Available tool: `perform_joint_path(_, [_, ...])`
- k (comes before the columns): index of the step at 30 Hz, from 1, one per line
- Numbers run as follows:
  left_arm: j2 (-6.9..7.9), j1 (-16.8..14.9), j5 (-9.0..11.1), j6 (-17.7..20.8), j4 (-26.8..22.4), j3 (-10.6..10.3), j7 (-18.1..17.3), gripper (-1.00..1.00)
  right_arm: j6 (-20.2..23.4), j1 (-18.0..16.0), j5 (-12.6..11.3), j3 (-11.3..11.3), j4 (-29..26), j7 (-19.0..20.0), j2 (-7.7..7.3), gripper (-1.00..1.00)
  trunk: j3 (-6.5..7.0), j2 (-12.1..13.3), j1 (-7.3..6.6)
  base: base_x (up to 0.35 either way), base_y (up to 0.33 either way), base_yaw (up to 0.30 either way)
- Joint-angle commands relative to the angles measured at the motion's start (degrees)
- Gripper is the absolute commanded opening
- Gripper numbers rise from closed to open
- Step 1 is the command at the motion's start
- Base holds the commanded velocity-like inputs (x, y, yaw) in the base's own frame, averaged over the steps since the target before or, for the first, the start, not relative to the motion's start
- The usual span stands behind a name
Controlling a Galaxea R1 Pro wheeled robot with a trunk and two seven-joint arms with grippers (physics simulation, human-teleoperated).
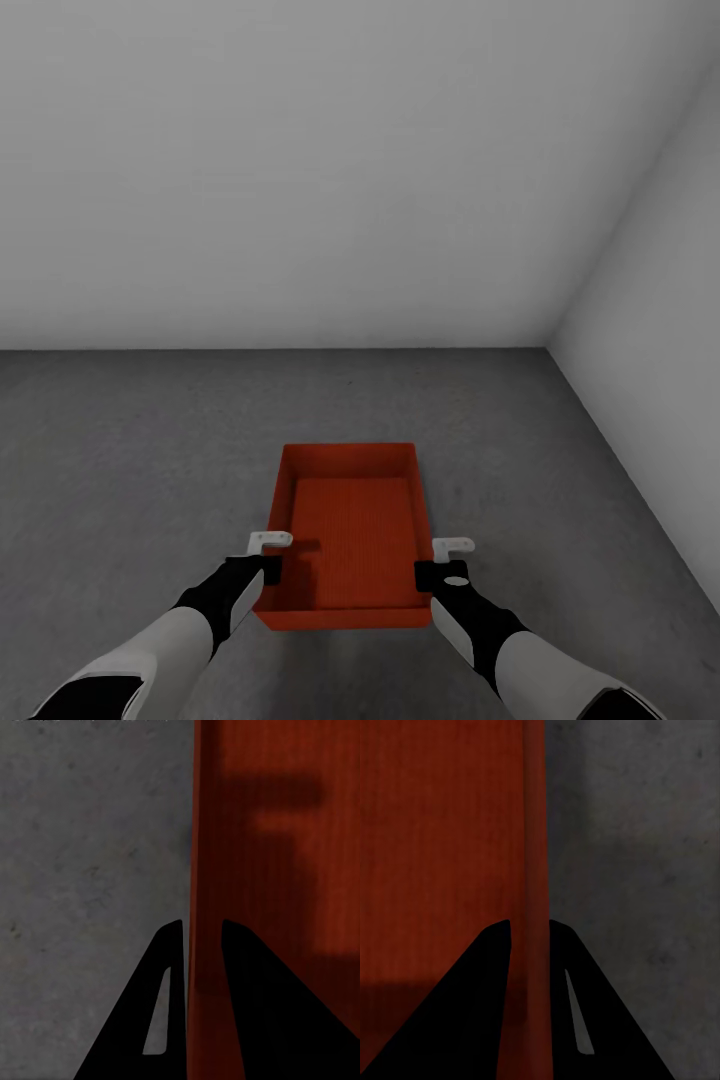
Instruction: Move the two storage containers from the living room to the garage. In the garage, place one container on the floor and stack the other container on top of it (either order is fine).
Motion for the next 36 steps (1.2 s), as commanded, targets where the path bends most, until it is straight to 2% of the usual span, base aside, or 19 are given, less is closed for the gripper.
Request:
perform_joint_path(1, [0.83, 0.1, 0.2, 0.4, 0.0, -0.3, 0.3, -1.00, 0.3, -0.1, 0.4, -0.8, -2.3, -0.2, -0.07, -1.00, -0.04, 0.0, -0.01, 0.000, 0.000, 0.000])
perform_joint_path(15, [0.91, 0.1, 0.2, 0.4, 0.0, -0.1, 0.4, -1.00, 0.3, -0.1, 0.5, -0.8, -2.3, -0.2, -0.21, -1.00, -0.04, 0.0, -0.01, 0.000, 0.000, 0.000])
perform_joint_path(16, [0.92, 0.1, 0.3, 0.4, 0.0, -0.1, 0.3, 1.00, 0.3, -0.1, 0.5, -0.8, -2.3, -0.2, -0.19, 1.00, -0.04, 0.0, -0.01, 0.000, 0.000, 0.000])
perform_joint_path(36, [0.91, 0.1, 0.4, 0.4, 0.0, -0.1, 0.1, 1.00, 0.4, -0.1, 0.8, -0.8, -2.3, -0.1, -0.16, 1.00, -0.04, 0.0, -0.01, 0.000, 0.000, 0.000])
